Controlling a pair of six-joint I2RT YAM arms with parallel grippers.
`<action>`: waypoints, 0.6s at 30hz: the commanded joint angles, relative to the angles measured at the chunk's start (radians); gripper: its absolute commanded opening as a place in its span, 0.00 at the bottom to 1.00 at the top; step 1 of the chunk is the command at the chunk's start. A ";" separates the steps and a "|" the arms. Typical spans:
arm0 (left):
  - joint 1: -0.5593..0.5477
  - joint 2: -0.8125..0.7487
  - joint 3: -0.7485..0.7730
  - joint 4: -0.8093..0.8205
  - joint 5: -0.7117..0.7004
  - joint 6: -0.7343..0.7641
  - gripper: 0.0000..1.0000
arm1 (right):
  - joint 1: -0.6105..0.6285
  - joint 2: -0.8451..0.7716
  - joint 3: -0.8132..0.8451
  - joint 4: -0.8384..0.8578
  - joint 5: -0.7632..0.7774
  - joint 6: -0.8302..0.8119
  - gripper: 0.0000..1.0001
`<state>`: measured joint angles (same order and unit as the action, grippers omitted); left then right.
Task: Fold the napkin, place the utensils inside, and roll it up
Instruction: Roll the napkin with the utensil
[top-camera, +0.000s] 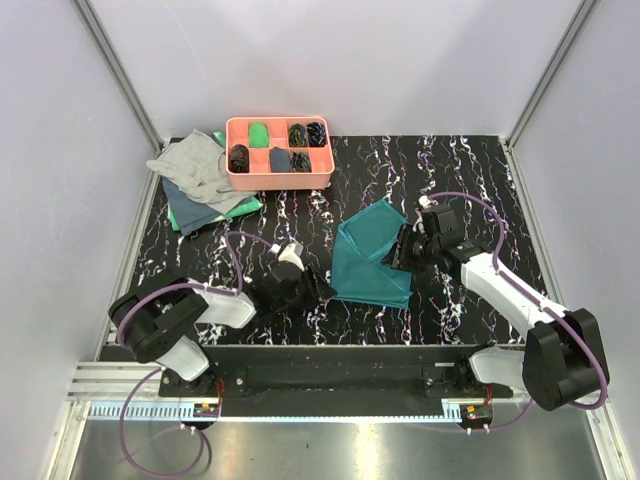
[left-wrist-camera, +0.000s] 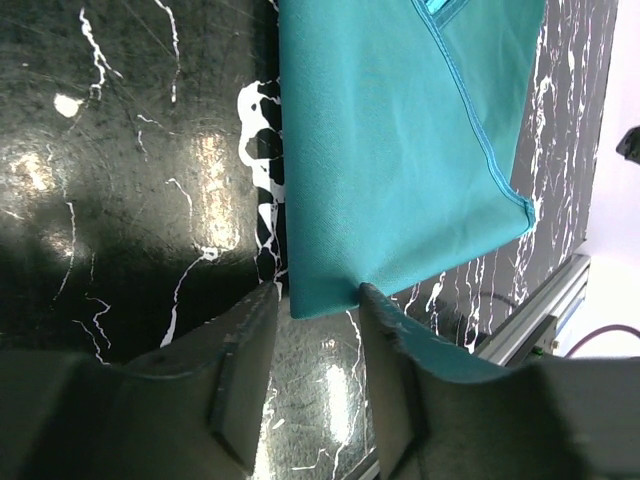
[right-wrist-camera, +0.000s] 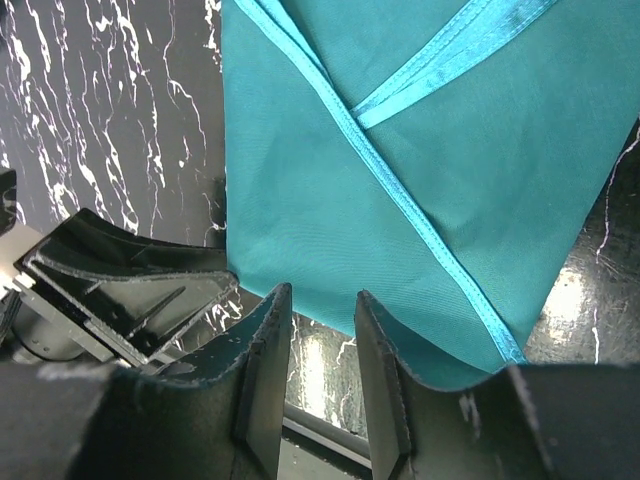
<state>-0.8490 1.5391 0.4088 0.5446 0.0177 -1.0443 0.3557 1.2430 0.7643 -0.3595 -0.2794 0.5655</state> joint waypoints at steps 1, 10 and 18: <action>0.007 0.027 -0.007 0.021 -0.015 0.000 0.40 | 0.037 0.009 0.012 0.036 -0.001 -0.047 0.40; 0.014 0.067 0.004 0.077 -0.001 0.006 0.34 | 0.190 0.013 0.032 0.036 0.117 -0.148 0.40; 0.054 0.084 -0.010 0.127 0.068 -0.025 0.08 | 0.323 0.030 0.033 0.044 0.235 -0.233 0.40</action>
<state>-0.8261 1.6146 0.4095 0.6346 0.0406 -1.0588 0.6048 1.2682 0.7650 -0.3550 -0.1558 0.4126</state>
